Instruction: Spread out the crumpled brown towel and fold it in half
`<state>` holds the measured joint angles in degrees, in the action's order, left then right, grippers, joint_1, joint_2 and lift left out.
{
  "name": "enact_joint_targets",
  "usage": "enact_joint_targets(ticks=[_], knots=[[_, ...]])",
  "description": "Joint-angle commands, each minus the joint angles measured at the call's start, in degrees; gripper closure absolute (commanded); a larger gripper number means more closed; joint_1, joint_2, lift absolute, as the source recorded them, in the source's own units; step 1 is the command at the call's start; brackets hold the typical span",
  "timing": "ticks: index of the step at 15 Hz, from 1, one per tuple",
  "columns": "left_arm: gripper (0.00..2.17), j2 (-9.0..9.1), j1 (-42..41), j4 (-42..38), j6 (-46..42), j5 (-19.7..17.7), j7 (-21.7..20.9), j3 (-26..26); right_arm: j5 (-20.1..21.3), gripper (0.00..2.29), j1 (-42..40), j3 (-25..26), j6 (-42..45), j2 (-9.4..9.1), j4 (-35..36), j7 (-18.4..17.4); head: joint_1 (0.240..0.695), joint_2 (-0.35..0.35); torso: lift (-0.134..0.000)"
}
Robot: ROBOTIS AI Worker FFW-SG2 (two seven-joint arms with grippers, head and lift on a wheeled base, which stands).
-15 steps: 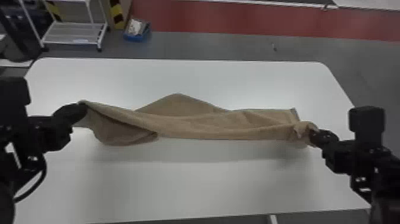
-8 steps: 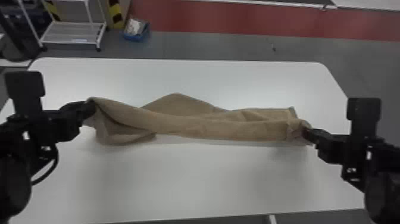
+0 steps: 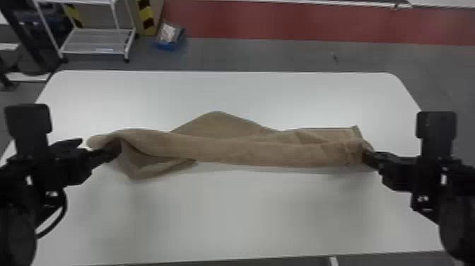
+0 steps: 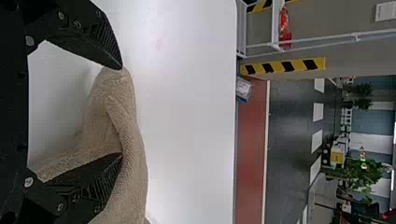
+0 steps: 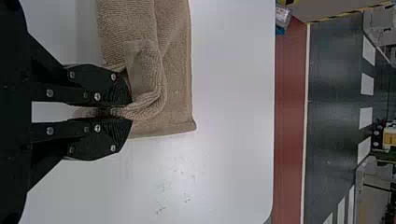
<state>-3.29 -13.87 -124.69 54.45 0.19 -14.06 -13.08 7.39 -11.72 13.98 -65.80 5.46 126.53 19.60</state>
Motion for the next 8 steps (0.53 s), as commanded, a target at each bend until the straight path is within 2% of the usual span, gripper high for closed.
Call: enact_joint_targets(ticks=[1, 6, 8], knots=[[0.02, 0.13, -1.9, -2.0, 0.0, 0.0, -0.1, -1.2, 0.1, 0.00, -0.7, 0.0, 0.3, -0.19, 0.1, -0.2, 0.695, -0.040, -0.125], [0.02, 0.39, -6.8, -6.2, -0.2, -0.8, -1.0, -2.0, 0.1, 0.05, -3.7, 1.6, 0.3, -0.19, 2.6, -1.1, 0.695, -0.033, -0.125], [0.08, 0.48, -10.0, -8.4, -3.0, -1.9, -2.0, -0.4, 0.1, 0.05, -4.6, 2.5, 0.4, -1.07, 3.9, -2.5, 0.695, -0.047, -0.125]])
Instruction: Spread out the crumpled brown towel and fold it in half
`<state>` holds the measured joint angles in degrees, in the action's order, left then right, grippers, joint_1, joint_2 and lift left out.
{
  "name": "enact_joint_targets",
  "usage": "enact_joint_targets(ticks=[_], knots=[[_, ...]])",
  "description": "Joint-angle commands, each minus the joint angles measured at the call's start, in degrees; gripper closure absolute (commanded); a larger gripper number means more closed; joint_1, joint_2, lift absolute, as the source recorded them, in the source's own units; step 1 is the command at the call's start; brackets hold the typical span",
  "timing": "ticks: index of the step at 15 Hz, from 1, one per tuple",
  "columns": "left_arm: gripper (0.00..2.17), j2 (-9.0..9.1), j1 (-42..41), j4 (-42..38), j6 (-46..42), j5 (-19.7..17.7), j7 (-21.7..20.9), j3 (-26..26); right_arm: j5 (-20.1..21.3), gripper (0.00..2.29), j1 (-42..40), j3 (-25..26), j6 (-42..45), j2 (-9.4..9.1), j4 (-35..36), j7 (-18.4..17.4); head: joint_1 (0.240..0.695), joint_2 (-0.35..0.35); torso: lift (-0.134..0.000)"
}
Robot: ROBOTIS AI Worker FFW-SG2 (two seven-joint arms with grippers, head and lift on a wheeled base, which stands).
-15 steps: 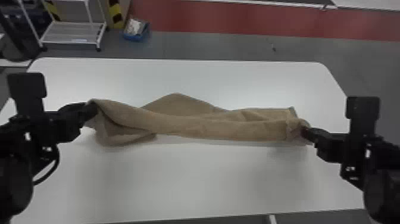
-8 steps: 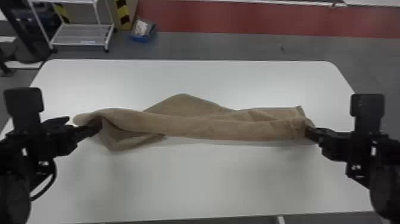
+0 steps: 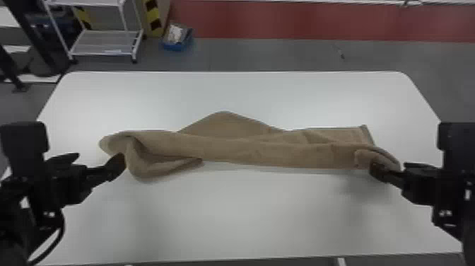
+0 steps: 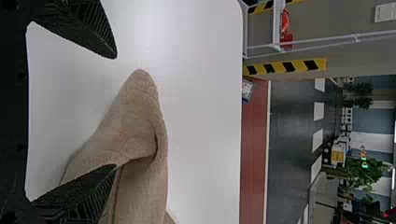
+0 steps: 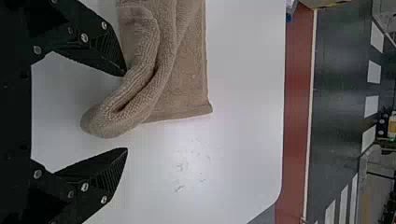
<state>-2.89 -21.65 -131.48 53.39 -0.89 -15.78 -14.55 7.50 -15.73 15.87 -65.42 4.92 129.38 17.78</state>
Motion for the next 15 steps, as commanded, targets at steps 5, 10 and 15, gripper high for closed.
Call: enact_joint_targets(ticks=[5, 10, 15], knots=[[0.21, -0.54, -6.7, -2.6, -10.2, 0.6, -1.8, 11.8, -2.7, 0.07, -2.8, 2.2, 2.2, -1.67, 5.5, -5.2, 0.695, -0.167, -0.125], [0.33, -0.72, -6.2, 0.5, -13.5, 7.7, -3.6, 21.6, -3.0, 0.07, -4.2, 3.3, 0.8, -2.29, 9.8, -5.5, 0.695, -0.298, -0.125], [0.33, -0.72, -3.8, 3.2, -13.4, 8.6, -4.5, 24.2, -3.1, 0.07, -4.3, 3.6, 0.6, -2.99, 10.6, -5.5, 0.695, -0.350, -0.125]])
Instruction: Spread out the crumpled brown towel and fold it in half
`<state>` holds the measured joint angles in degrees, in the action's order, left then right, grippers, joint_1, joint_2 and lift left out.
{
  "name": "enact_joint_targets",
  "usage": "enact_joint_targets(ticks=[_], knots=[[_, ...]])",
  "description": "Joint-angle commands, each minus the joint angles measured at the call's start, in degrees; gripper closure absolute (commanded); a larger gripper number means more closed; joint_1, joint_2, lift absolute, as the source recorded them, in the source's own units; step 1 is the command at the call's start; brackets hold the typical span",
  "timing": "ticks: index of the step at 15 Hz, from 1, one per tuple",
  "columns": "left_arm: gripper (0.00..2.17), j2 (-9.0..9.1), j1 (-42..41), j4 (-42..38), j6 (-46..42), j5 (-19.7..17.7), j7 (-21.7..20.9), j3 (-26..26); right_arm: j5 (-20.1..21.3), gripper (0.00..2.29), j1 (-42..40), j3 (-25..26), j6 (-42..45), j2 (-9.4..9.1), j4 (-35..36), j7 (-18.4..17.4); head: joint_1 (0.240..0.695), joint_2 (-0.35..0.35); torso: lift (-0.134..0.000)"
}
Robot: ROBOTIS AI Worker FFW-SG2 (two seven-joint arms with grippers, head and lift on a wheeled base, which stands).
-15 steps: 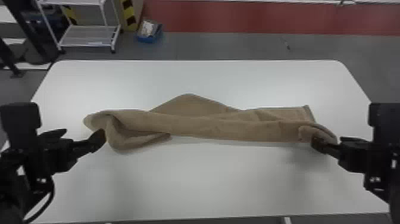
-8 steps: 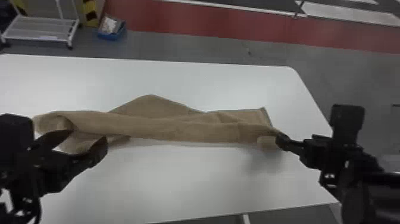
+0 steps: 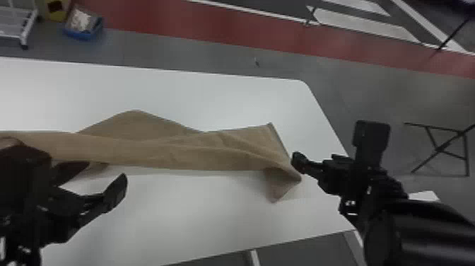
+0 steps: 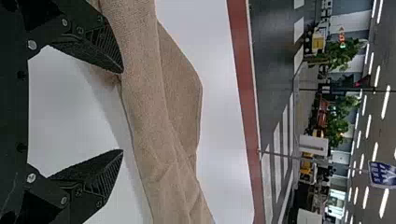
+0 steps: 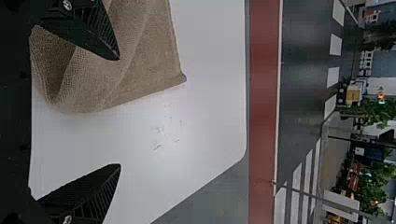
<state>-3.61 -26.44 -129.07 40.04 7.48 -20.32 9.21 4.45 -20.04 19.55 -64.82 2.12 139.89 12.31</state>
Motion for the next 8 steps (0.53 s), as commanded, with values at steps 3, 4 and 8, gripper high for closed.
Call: enact_joint_targets(ticks=[3, 4, 8], knots=[[0.45, 0.01, 2.6, 3.4, 0.2, 0.7, -0.7, 1.8, -0.4, 0.07, -0.7, 0.0, -0.4, -0.36, 1.0, 0.0, 0.695, -0.350, -0.125], [0.45, 0.01, 3.1, 4.3, 0.2, 0.8, -0.7, 2.0, -0.4, 0.07, -1.1, 0.1, -0.4, -0.45, 1.4, 0.0, 0.695, -0.350, -0.125], [0.45, 0.27, 5.4, 7.9, 0.9, 1.1, -0.5, 2.3, -1.9, 0.07, -2.2, 1.9, -0.5, -0.63, 1.8, 0.0, 0.695, -0.350, -0.125]])
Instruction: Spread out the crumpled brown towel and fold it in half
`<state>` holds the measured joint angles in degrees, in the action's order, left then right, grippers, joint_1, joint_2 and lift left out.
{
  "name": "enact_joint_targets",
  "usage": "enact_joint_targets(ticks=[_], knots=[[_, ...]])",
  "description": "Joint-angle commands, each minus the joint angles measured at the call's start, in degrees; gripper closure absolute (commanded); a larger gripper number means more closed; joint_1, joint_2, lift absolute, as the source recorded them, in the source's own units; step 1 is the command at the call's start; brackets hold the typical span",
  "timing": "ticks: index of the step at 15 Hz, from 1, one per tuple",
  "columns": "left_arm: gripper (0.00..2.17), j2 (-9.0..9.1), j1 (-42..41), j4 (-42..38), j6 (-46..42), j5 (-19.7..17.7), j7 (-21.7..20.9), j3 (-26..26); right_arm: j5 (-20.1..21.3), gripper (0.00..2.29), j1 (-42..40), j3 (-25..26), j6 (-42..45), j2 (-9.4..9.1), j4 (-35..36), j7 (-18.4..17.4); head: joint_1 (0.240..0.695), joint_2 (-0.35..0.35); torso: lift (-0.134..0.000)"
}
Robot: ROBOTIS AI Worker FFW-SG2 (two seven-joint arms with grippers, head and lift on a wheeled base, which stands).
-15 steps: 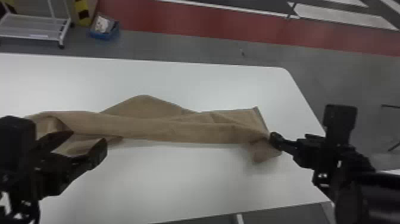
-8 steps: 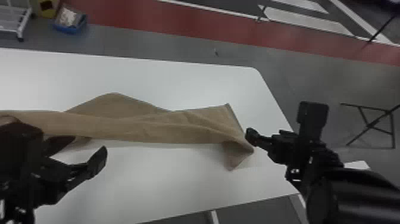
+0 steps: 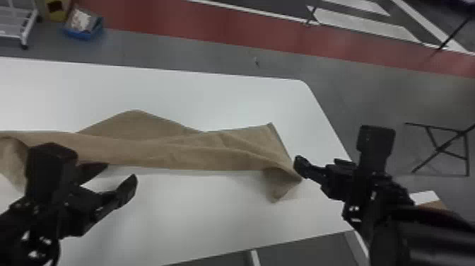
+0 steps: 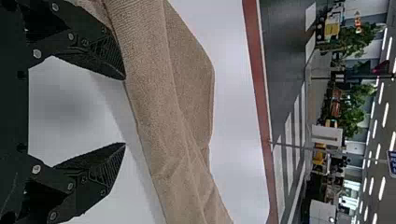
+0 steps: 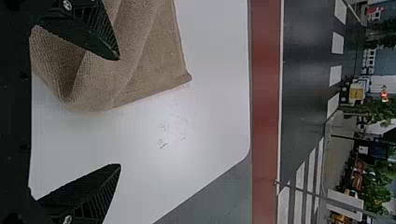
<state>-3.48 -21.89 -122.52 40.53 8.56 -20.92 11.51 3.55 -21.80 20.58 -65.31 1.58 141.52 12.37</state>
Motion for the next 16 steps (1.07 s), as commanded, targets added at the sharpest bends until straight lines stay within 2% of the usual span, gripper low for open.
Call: enact_joint_targets(ticks=[1, 14, 15, 16], knots=[[0.45, -0.04, 1.6, 1.8, 0.7, 0.1, 0.1, 0.0, -1.6, 0.07, -0.9, 1.5, 0.1, -0.09, 0.5, 0.0, 0.695, -0.350, -0.125], [0.46, -0.04, 6.7, 3.9, 9.5, -0.2, -1.5, -3.0, -4.3, 0.07, -1.0, 4.6, 0.3, -0.35, 0.6, 0.0, 0.695, -0.350, -0.125], [0.50, -0.04, 6.9, 3.9, 10.4, -0.1, -1.8, -3.1, -4.3, 0.07, -1.0, 4.6, 0.3, -0.35, 0.6, 0.0, 0.695, -0.350, -0.125], [0.65, -0.04, 7.1, 3.9, 10.8, 0.0, -2.6, -3.1, -4.3, 0.07, -0.9, 4.6, 0.1, -0.35, 0.5, 0.0, 0.695, -0.350, -0.125]])
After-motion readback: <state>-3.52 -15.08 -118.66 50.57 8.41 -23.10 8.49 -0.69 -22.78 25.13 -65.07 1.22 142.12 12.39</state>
